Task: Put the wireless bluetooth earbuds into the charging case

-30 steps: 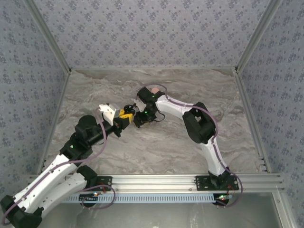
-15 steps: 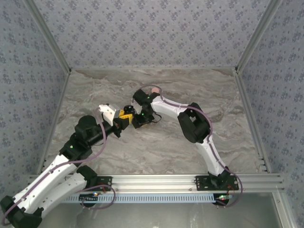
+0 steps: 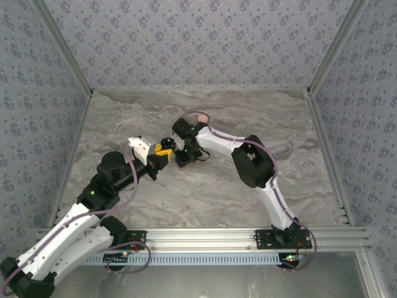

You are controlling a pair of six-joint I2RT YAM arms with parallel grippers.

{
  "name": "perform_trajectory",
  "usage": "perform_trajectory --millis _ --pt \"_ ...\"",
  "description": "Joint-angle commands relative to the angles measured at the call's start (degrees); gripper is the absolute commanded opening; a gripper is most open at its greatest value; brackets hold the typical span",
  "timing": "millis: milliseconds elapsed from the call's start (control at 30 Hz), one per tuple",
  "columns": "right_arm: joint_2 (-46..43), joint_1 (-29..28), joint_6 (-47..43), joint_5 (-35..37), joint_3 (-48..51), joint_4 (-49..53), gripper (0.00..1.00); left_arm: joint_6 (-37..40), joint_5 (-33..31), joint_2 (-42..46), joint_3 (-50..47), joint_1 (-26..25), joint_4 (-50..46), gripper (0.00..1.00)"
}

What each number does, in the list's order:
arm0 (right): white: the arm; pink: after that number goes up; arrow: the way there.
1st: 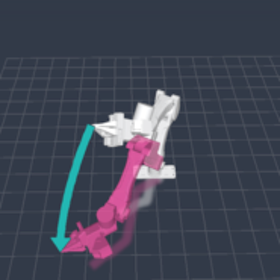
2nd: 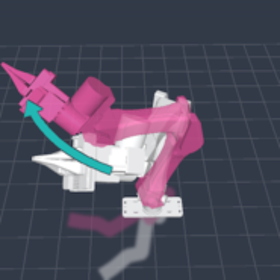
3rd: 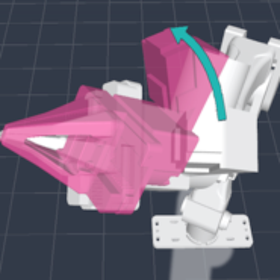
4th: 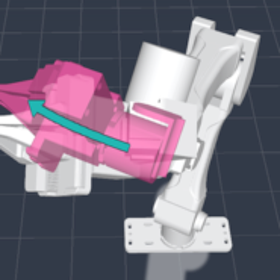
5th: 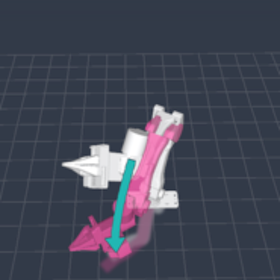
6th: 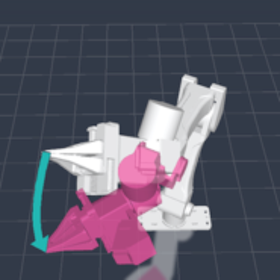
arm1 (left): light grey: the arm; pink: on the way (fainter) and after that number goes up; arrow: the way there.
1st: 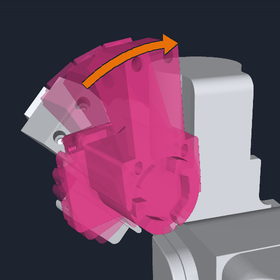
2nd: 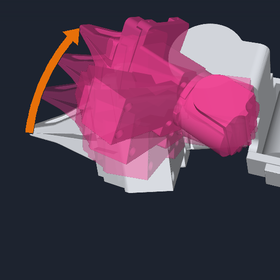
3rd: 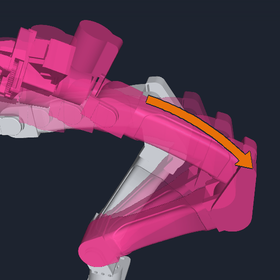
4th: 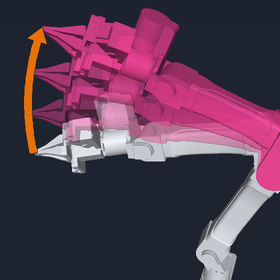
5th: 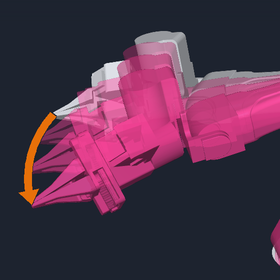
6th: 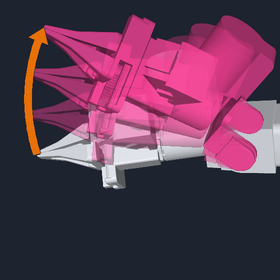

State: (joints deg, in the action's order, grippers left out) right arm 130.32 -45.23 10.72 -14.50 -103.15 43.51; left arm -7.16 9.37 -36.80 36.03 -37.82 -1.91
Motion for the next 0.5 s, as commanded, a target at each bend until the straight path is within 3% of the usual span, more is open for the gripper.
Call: perform_trajectory --millis 0,467 --pt "-2.3 1.0 0.8 1.9 4.6 0.6 0.23 -0.2 -0.2 0.2 -0.2 0.2 0.9 0.15" --pt "-15.2 6.8 -4.3 0.9 21.8 -0.8 0.22 -0.7 1.8 -3.7 0.3 0.2 3.4 0.15"
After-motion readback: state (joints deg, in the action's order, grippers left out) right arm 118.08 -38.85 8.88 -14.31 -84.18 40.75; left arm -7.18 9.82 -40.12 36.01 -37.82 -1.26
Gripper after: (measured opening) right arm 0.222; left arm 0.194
